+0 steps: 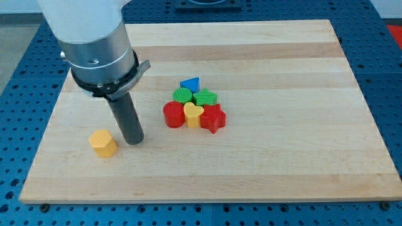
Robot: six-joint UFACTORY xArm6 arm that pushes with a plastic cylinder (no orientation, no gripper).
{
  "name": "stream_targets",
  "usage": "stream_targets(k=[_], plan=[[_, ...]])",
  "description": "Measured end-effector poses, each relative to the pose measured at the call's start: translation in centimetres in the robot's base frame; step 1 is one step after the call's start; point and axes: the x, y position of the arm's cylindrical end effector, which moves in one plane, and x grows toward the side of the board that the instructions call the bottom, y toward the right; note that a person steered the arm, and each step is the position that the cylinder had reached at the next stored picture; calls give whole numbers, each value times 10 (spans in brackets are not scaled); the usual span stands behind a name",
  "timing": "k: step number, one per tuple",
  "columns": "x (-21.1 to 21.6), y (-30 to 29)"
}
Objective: Point at the yellow hexagon
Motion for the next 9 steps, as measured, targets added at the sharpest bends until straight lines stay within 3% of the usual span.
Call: stream_targets(k=[9], plan=[[31,0]])
